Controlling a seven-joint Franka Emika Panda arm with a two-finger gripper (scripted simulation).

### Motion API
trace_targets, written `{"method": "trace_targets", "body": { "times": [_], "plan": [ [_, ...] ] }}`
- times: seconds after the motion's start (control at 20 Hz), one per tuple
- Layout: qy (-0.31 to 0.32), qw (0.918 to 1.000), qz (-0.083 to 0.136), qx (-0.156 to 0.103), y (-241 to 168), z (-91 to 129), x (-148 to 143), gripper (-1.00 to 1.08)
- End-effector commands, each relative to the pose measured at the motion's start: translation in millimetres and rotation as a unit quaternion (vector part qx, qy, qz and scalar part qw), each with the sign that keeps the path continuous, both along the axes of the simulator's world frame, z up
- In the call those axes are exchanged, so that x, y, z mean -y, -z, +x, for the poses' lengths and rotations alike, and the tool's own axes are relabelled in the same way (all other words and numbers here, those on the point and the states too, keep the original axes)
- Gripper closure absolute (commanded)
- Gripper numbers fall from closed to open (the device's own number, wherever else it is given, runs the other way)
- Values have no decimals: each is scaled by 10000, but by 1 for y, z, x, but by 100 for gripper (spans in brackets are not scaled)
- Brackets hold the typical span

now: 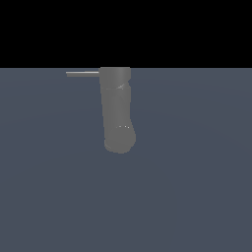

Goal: Turn on the faucet by rotating a designated handle.

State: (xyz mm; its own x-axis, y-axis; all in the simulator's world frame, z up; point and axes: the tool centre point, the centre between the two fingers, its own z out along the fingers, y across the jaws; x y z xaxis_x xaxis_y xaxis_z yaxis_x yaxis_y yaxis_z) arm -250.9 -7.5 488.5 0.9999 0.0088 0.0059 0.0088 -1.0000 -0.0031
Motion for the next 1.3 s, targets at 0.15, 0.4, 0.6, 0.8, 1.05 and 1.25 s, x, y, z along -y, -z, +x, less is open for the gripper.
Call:
{"method": "trace_targets", "body": {
  "times": [0.15,0.4,0.6,0.8,1.05,1.25],
  "plan": [
    [18,10000,5,-1,-1,-1,4,108],
    [74,10000,28,-4,-4,-5,18,108],
    [71,10000,29,-4,-4,-6,18,108],
    [153,9999,23,-5,-3,-2,17,108],
    [368,9993,9,-8,-2,9,15,108],
    [625,9980,-8,-10,0,21,12,108]
  ]
}}
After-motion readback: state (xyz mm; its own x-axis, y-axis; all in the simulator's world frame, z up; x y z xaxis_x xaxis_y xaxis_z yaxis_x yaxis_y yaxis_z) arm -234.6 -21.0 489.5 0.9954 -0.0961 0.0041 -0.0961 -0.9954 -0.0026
